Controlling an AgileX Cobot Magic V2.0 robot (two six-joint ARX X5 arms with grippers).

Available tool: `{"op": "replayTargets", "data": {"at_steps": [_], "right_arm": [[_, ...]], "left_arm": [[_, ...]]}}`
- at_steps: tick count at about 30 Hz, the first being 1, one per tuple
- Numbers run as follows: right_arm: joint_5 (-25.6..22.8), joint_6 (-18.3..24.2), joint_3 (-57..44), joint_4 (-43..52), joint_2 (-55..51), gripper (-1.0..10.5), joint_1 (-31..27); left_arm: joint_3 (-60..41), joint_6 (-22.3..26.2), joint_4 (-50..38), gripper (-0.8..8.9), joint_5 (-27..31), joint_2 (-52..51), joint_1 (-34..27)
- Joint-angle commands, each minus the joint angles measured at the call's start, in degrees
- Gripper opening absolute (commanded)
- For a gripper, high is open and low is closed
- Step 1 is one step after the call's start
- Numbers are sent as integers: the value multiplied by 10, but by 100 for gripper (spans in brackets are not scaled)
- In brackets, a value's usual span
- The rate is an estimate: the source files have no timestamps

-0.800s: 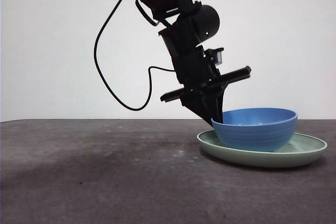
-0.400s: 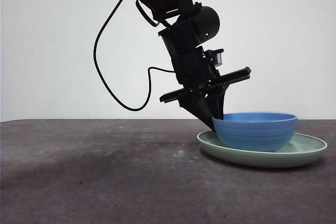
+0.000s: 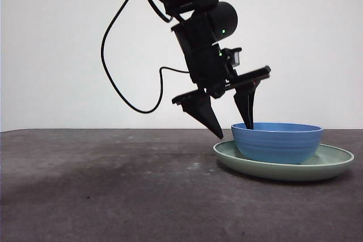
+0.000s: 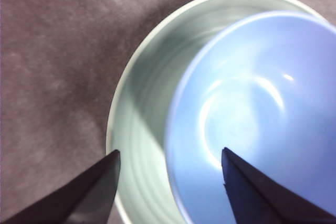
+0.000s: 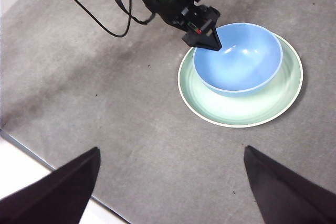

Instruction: Pick up the blue bowl, put it on the green plate, put it on desk

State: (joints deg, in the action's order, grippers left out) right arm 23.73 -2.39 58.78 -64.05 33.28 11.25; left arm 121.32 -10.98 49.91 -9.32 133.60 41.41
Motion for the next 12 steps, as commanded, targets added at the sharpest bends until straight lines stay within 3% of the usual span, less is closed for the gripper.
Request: {"op": "replayTargets", "data": {"at_steps": [1, 12], "right_arm": [[-3, 0, 11, 4, 2, 438, 3], [-27, 1, 11, 5, 2, 438, 3]], "left_arm": [[33, 19, 12, 318, -2, -9, 3], [37, 28, 10, 319, -2, -170, -35]]}}
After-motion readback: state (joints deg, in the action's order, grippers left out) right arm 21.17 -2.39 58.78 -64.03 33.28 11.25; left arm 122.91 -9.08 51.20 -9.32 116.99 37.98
